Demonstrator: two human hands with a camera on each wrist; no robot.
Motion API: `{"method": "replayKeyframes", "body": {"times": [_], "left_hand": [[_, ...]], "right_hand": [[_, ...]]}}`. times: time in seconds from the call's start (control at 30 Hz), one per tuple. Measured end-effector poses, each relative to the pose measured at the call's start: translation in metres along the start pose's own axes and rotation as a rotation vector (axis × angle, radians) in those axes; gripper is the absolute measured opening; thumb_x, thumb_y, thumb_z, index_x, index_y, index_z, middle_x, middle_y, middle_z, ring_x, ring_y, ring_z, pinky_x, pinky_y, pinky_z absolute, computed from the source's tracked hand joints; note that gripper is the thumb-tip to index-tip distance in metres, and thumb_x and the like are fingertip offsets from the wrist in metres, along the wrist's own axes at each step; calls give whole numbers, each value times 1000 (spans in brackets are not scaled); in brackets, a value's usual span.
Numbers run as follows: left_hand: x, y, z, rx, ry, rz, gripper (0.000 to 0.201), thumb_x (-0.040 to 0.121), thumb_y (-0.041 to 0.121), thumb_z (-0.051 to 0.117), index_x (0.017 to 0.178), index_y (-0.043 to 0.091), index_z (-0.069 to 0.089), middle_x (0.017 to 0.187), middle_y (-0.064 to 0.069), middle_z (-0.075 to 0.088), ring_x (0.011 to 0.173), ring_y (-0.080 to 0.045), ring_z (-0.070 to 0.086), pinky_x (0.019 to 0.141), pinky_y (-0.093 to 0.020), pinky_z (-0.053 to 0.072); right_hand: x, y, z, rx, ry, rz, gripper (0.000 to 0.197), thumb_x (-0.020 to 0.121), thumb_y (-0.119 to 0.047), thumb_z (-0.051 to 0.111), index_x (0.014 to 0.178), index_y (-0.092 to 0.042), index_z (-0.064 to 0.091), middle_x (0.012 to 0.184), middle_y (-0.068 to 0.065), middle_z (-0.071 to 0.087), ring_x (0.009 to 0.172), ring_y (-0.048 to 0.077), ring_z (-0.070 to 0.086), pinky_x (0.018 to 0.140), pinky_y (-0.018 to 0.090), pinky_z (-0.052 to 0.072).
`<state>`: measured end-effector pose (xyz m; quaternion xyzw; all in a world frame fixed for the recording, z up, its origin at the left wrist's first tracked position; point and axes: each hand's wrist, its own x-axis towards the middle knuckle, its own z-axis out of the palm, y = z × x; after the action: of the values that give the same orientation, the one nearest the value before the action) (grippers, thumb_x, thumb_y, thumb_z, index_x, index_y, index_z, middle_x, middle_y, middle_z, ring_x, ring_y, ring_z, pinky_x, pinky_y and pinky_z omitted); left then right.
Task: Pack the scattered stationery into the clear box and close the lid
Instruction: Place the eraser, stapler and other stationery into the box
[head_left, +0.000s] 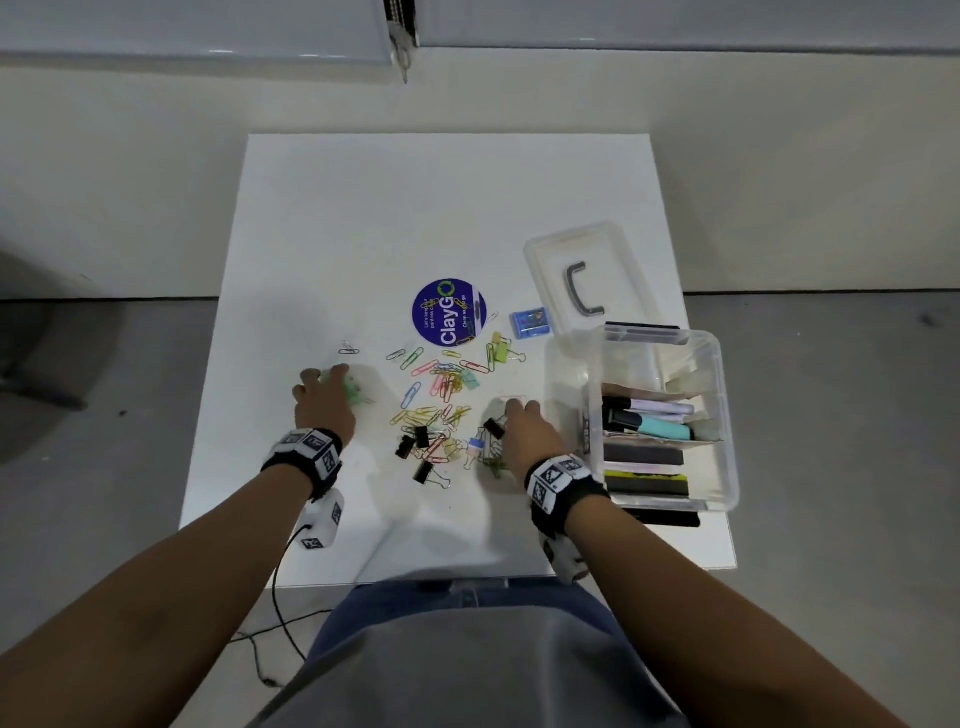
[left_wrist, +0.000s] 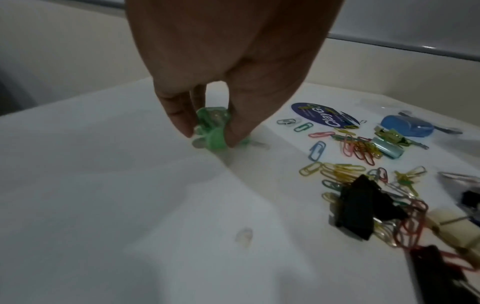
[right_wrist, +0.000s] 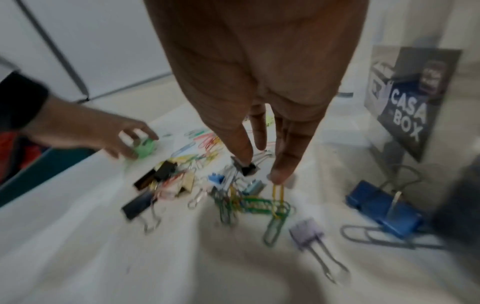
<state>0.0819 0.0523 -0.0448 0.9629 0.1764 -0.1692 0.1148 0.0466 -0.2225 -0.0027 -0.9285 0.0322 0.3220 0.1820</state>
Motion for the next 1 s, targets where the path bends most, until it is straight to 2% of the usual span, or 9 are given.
{"method": "replayKeyframes", "body": {"times": [0.1, 0.2, 0.3, 0.37, 0.47, 0.63, 0.87, 0.93, 1.0], "left_hand": [[0, 3, 7, -69, -22, 59, 54, 85, -2, 55, 134, 16, 45, 134, -20, 36, 112, -45, 45, 90, -46, 46], [0, 15, 5, -116, -74, 88, 54, 86, 7, 59, 137, 17, 43, 132, -18, 39, 113, -42, 48, 95, -45, 46], [1, 26, -2, -176, -104, 91, 57, 85, 17, 62, 139, 20, 43, 130, -16, 43, 112, -39, 54, 98, -44, 47], [2, 33, -8, -186, -84, 97, 57, 85, 25, 62, 139, 22, 42, 129, -14, 46, 110, -36, 57, 99, -43, 45], [1, 50, -16, -191, -37, 125, 56, 86, 33, 62, 137, 24, 43, 128, -13, 50, 110, -33, 57, 99, -44, 42], [-7, 81, -23, -401, -65, 193, 61, 83, 27, 71, 136, 20, 41, 127, -10, 50, 109, -27, 56, 91, -41, 49], [-32, 122, -32, -569, -60, 322, 51, 80, 28, 73, 125, 19, 51, 117, -5, 60, 103, -23, 60, 89, -40, 53], [-44, 134, -38, -645, -87, 354, 47, 82, 32, 72, 124, 21, 53, 116, -2, 62, 101, -19, 62, 89, -37, 53], [-61, 150, -42, -688, -148, 427, 49, 82, 32, 72, 126, 23, 53, 118, 0, 61, 101, -14, 62, 91, -33, 53]], "right_hand": [[31, -9, -19, 64, 176, 20, 45, 90, -10, 52, 132, -10, 40, 129, 16, 43, 113, 36, 54, 87, 45, 50], [70, -16, -45, 83, 312, 103, 61, 86, -6, 55, 141, -18, 32, 144, 18, 29, 123, 36, 45, 88, 46, 50], [101, -20, -61, 50, 258, 141, 68, 88, -9, 53, 147, -30, 25, 151, 20, 16, 125, 40, 40, 93, 49, 49], [112, -20, -60, -14, 196, 131, 60, 89, -9, 50, 144, -26, 32, 148, 21, 17, 125, 42, 40, 94, 49, 46], [115, -22, -48, -37, 273, 126, 45, 88, -7, 52, 131, -17, 44, 139, 20, 26, 118, 43, 44, 85, 46, 50], [102, -17, -42, 16, 290, 145, 45, 85, 0, 51, 127, -14, 42, 134, 21, 29, 103, 41, 53, 78, 43, 49], [58, -25, -86, 358, 419, -118, 31, 86, -8, 54, 117, -11, 48, 119, 18, 38, 81, 36, 61, 72, 35, 50], [31, -15, -103, 519, 396, -243, 32, 84, -11, 57, 114, -17, 51, 116, 12, 41, 87, 26, 58, 79, 33, 53], [3, 9, -118, 617, 337, -338, 37, 81, -13, 63, 114, -22, 51, 115, 8, 44, 89, 15, 58, 79, 19, 51]]}}
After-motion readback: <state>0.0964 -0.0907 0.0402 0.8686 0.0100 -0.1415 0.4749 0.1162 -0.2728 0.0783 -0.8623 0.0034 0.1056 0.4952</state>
